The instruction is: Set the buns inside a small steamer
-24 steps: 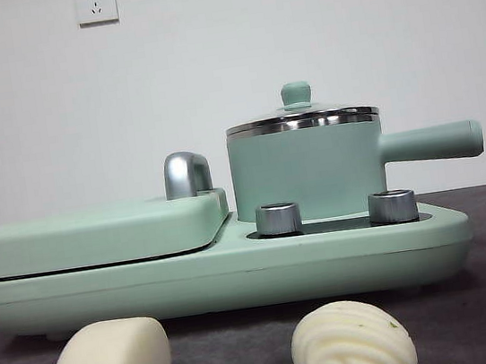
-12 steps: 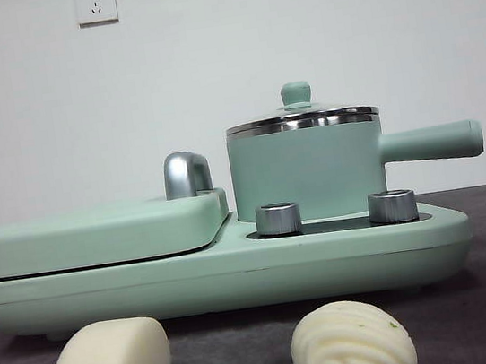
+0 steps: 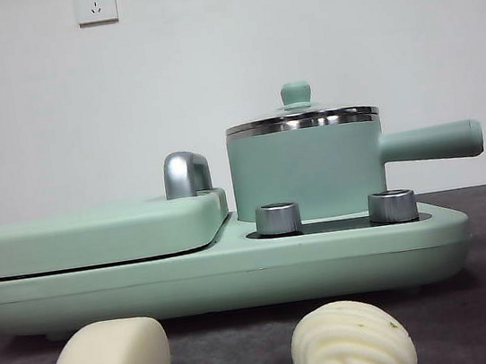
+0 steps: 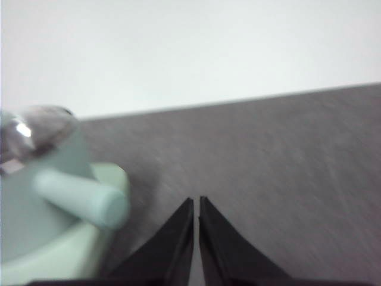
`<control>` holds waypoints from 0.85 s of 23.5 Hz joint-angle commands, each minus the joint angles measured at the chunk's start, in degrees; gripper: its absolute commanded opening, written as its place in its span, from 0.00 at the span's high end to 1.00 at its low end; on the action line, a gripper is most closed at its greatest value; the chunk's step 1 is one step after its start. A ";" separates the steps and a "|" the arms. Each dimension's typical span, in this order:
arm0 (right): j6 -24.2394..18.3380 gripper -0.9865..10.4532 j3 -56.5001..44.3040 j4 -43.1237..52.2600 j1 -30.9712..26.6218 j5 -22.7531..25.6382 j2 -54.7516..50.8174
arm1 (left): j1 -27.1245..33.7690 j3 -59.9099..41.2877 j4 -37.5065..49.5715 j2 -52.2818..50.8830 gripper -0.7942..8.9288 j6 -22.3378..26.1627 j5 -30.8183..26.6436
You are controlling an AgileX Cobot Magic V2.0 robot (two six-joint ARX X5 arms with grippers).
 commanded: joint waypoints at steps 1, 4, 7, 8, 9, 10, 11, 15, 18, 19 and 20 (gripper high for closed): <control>4.26 0.90 0.09 5.33 0.26 -1.22 -0.04 | -0.04 -1.07 4.50 0.00 0.91 -12.63 -0.02; 7.06 0.90 2.19 6.10 0.26 -1.18 -0.02 | -0.04 -1.05 10.56 0.00 0.91 -13.35 -0.02; 7.67 0.90 6.08 3.78 0.26 -1.18 0.00 | -0.04 -0.50 16.33 0.02 0.91 -13.35 0.02; 7.61 0.90 7.76 2.71 0.26 -1.18 0.02 | -0.04 0.22 16.68 0.02 0.91 -13.31 0.02; 7.26 0.90 9.44 1.75 0.26 -1.20 0.07 | -0.04 1.03 16.55 0.04 0.91 -13.07 0.02; 6.78 0.90 10.91 0.90 0.26 -1.20 0.31 | -0.04 1.73 16.33 0.13 0.91 -12.63 0.02; 6.14 0.90 12.70 -0.24 0.26 -1.22 0.81 | -0.04 2.82 15.52 0.28 0.91 -12.39 0.04; 4.39 0.90 20.15 -5.79 0.26 -2.23 3.82 | -0.04 9.14 8.68 1.73 0.91 -9.88 0.13; 3.89 0.90 25.46 -9.38 0.26 -2.23 7.08 | -0.07 15.17 3.54 4.07 0.91 -5.46 0.33; 3.89 0.90 26.93 -10.01 0.26 -2.23 8.15 | -0.07 17.16 1.90 4.94 0.91 -4.02 0.46; 3.89 0.90 28.61 -10.62 0.26 -2.27 9.42 | -0.07 19.54 -0.07 6.05 0.91 -2.47 0.57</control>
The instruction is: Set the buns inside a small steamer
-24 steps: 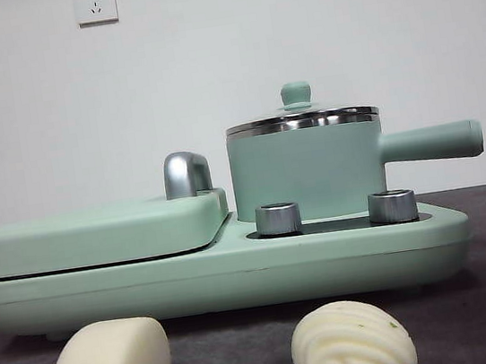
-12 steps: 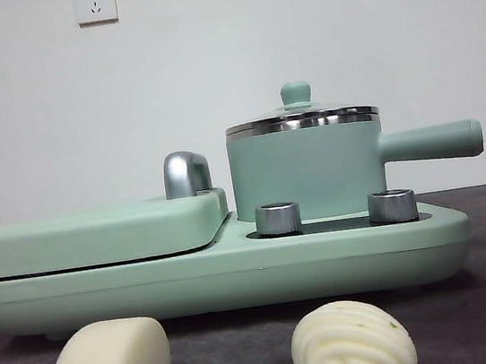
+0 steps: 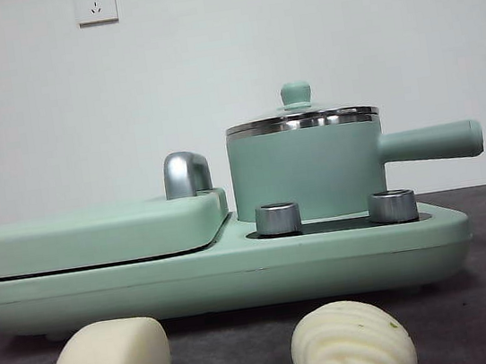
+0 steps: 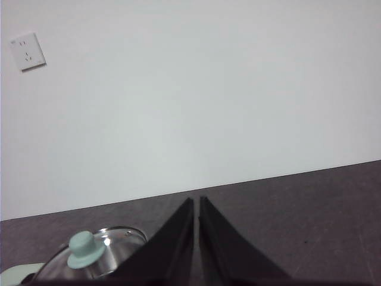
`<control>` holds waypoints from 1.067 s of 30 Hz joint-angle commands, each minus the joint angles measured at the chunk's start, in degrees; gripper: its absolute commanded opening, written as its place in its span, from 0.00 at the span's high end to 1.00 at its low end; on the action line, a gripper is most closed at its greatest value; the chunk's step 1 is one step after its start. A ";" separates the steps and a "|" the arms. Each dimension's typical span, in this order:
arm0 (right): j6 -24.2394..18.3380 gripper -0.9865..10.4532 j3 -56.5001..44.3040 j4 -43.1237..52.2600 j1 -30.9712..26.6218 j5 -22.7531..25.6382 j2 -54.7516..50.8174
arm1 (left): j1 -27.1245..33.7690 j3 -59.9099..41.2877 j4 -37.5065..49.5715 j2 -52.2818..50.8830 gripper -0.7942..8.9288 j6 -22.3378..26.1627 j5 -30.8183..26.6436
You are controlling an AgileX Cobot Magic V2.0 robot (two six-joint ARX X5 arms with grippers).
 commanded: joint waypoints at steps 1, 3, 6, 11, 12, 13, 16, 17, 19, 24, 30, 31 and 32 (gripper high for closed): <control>-0.90 0.90 4.90 -1.01 0.20 -0.24 3.32 | -0.09 6.82 -4.63 2.89 0.91 6.86 0.46; -1.44 0.90 7.87 -1.60 0.20 -1.16 5.84 | -0.11 11.26 -8.31 5.51 0.91 8.46 0.46; -2.62 0.90 12.57 -2.73 0.20 -3.72 10.25 | -0.11 17.84 -12.52 10.43 0.91 9.20 0.68; -5.49 0.90 19.39 -6.67 0.20 -8.20 17.42 | -0.11 25.92 -15.30 18.38 0.91 11.19 6.34; -6.12 0.90 20.70 -7.41 0.20 -9.22 18.91 | -0.13 27.45 -15.96 20.13 0.91 11.17 7.30; -6.84 0.90 21.88 -7.91 0.20 -10.47 20.39 | -0.17 28.92 -16.72 21.86 0.91 11.19 8.07; -9.70 0.90 24.55 -8.76 0.20 -14.93 24.13 | -0.44 32.96 -19.69 26.71 0.91 12.09 9.40; -10.62 0.90 25.22 -9.03 0.20 -16.04 25.24 | -0.55 34.14 -20.72 28.17 0.91 13.05 9.66; -12.90 0.90 26.53 -9.68 0.20 -18.43 27.63 | -0.94 36.79 -23.17 31.54 0.91 16.15 10.03; -16.70 0.90 27.74 -10.49 1.51 -20.15 32.02 | -2.38 42.07 -28.44 39.19 0.91 23.15 13.49; -23.63 0.90 27.76 -13.18 5.40 -20.06 36.35 | -5.90 45.35 -32.22 45.99 0.91 32.41 14.25; -25.24 0.90 27.76 -13.84 6.51 -19.85 36.98 | -6.60 45.35 -32.50 46.77 0.91 33.83 14.29; -26.75 0.90 27.76 -14.51 7.58 -19.34 37.46 | -7.15 45.35 -32.94 47.39 0.91 35.32 14.36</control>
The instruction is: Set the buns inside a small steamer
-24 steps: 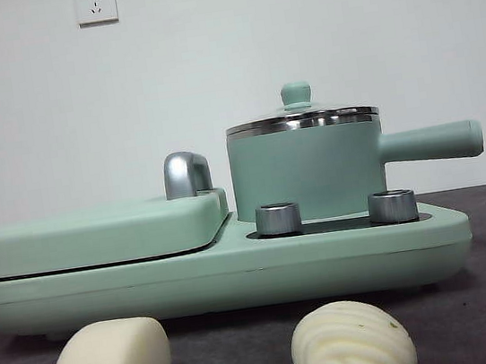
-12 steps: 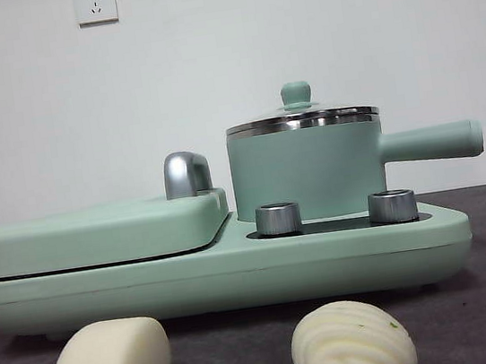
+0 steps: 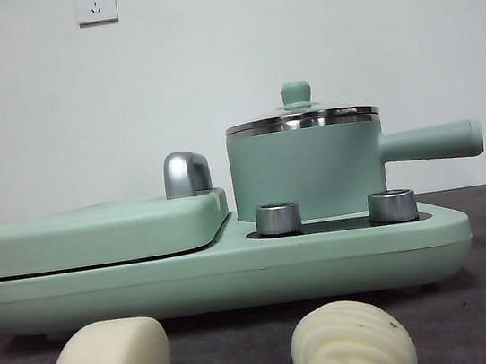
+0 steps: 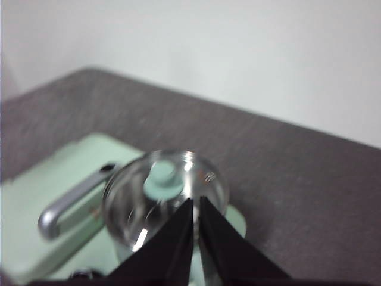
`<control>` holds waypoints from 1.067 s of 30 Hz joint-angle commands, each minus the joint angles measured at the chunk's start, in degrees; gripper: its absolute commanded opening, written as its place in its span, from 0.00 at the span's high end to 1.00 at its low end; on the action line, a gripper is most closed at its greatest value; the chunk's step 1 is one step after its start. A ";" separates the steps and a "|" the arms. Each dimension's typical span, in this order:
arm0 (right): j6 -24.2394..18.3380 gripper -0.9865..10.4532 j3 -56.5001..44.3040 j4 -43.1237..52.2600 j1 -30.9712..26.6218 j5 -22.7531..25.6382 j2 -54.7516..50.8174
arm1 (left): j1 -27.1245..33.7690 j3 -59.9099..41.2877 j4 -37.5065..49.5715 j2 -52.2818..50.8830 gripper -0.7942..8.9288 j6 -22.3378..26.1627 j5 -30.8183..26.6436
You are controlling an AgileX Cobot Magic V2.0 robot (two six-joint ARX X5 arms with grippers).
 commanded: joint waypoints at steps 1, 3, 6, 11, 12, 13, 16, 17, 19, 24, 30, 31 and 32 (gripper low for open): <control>-7.13 0.90 1.09 -1.20 2.97 1.07 1.38 | -1.62 1.46 -1.09 1.95 0.91 8.61 0.90; -11.23 0.90 1.09 -2.80 5.33 2.97 2.27 | -2.73 1.46 -2.51 3.04 0.91 11.76 1.11; -16.15 0.90 1.09 -5.16 8.04 5.11 3.26 | -4.50 1.46 -3.82 4.28 0.86 13.70 1.11; -18.49 0.67 1.09 -8.09 9.97 6.56 3.72 | -6.29 1.46 -3.45 4.61 0.67 13.86 1.11; -18.29 0.63 1.09 -8.24 10.01 7.08 3.72 | -6.54 1.46 -3.34 4.59 0.66 13.86 1.09; -17.99 0.62 1.09 -8.57 10.01 8.07 3.65 | -6.78 1.46 -3.08 4.59 0.66 13.86 1.11; -16.37 0.62 1.09 -9.05 10.01 8.24 3.34 | -7.72 1.46 -1.97 4.66 0.66 13.81 1.11; -15.41 0.62 1.09 -9.05 10.01 8.24 3.28 | -8.22 1.46 -1.53 4.74 0.66 13.81 1.11; -13.18 0.62 1.09 -8.90 10.01 8.22 3.23 | -9.60 1.46 0.20 5.49 0.66 13.33 1.11; -7.54 0.62 1.09 -8.61 10.01 8.22 3.23 | -15.32 1.46 6.97 10.91 0.66 8.55 1.14; -5.92 0.62 1.09 -8.50 9.99 8.24 3.23 | -22.05 1.46 18.32 20.81 0.66 8.46 1.11; -5.92 0.62 1.09 -8.50 9.99 8.22 3.23 | -22.86 1.46 20.48 22.29 0.66 8.46 1.11; -5.92 0.62 1.09 -8.52 9.99 8.22 3.23 | -23.63 1.46 22.99 23.93 0.66 8.50 1.07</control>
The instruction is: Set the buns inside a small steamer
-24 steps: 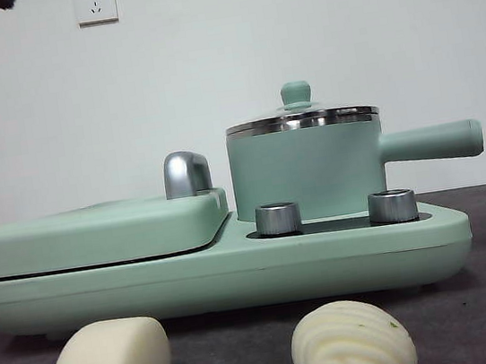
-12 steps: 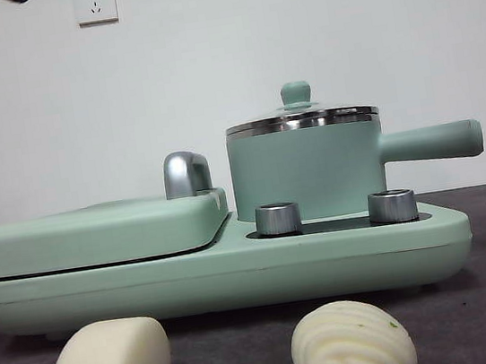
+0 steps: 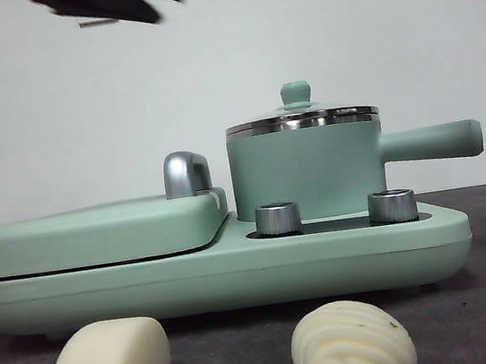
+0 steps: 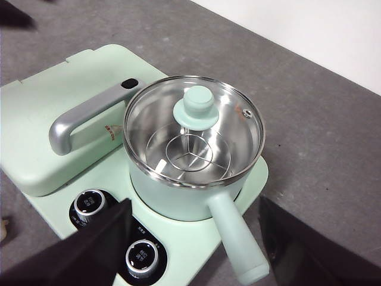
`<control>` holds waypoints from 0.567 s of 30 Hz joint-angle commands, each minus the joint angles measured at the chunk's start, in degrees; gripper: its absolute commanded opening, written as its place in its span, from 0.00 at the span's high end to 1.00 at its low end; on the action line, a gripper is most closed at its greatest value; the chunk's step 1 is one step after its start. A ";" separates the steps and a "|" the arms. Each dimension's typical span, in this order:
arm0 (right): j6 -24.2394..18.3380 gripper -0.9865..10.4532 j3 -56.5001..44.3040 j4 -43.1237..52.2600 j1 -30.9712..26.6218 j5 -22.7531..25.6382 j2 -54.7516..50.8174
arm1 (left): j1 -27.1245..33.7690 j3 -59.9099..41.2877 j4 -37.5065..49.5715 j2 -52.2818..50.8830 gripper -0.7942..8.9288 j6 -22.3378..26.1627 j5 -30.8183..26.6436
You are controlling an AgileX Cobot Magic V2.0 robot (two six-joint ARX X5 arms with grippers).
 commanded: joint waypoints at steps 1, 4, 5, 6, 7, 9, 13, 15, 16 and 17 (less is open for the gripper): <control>1.14 0.62 1.09 0.55 0.33 0.09 0.22 | -1.99 0.96 7.02 4.17 0.66 -0.44 0.07; 1.16 0.62 1.09 0.55 0.35 0.07 0.22 | -3.65 0.96 15.17 8.83 0.66 -0.50 0.00; 1.16 0.62 1.09 0.52 0.33 0.09 0.22 | -4.09 0.96 17.84 10.29 0.66 -0.55 -0.04; 1.16 0.62 1.09 0.52 0.33 0.09 0.22 | -4.44 0.96 20.15 11.56 0.66 -0.52 -0.35; 1.16 0.62 1.09 0.52 0.35 0.07 0.22 | -4.81 1.01 22.69 13.11 0.66 -0.52 -0.70; 1.16 0.62 1.09 0.50 0.35 0.07 0.24 | -5.44 1.20 26.43 15.61 0.66 -0.52 -1.49; 1.18 0.62 1.09 0.42 0.35 0.07 0.24 | -5.99 2.80 30.23 20.96 0.66 -0.55 -1.53; 1.16 0.62 1.09 0.37 0.35 0.07 0.26 | -6.03 3.91 30.45 23.30 0.66 -0.55 -1.70; 1.16 0.62 1.09 0.35 0.35 0.07 0.26 | -6.03 4.66 30.42 24.65 0.66 -0.55 -1.70; 1.16 0.62 1.09 0.28 0.35 0.07 0.26 | -6.03 5.40 30.45 25.88 0.66 -0.52 -1.70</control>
